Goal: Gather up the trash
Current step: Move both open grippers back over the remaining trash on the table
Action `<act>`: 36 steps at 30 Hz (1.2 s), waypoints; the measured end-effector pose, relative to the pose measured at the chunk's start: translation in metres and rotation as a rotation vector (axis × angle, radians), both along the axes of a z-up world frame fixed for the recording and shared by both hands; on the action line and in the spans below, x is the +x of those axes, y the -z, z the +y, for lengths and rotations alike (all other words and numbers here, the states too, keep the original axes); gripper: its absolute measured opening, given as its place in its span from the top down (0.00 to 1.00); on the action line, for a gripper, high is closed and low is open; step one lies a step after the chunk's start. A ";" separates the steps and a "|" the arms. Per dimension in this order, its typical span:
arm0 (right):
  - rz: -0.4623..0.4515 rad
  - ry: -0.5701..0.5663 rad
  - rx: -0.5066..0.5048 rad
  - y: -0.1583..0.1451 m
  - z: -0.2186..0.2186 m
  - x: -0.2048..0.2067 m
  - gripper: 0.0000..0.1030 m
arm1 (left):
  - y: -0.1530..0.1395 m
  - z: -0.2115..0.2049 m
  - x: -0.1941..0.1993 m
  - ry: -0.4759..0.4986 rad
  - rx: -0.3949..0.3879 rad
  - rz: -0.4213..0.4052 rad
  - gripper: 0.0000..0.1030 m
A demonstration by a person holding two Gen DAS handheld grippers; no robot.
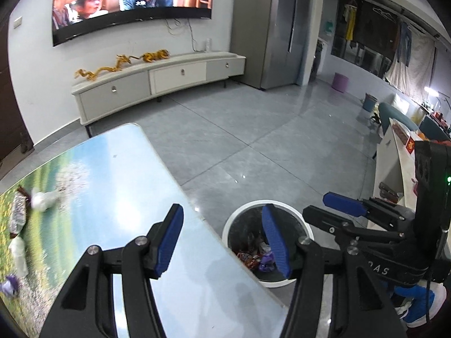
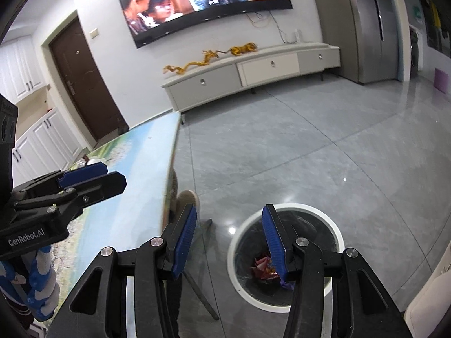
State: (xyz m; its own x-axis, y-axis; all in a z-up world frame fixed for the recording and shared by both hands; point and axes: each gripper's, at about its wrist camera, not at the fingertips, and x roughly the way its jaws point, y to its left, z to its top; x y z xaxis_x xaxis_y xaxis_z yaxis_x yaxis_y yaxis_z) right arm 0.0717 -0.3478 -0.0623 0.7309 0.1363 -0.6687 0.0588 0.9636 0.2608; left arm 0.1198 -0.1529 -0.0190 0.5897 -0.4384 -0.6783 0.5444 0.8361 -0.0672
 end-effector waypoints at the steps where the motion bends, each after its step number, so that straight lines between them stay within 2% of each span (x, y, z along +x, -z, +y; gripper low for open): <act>1: -0.005 -0.005 -0.002 -0.002 0.002 -0.001 0.54 | -0.002 0.004 -0.002 -0.008 -0.003 -0.006 0.45; 8: -0.041 -0.045 -0.032 -0.023 0.029 -0.006 0.54 | -0.014 0.043 -0.019 -0.052 -0.044 -0.042 0.39; 23: -0.102 -0.142 -0.093 -0.061 0.096 -0.022 0.53 | -0.038 0.115 -0.056 -0.159 -0.114 -0.123 0.39; 36: -0.157 -0.239 -0.135 -0.087 0.150 -0.041 0.53 | -0.049 0.176 -0.083 -0.260 -0.153 -0.178 0.39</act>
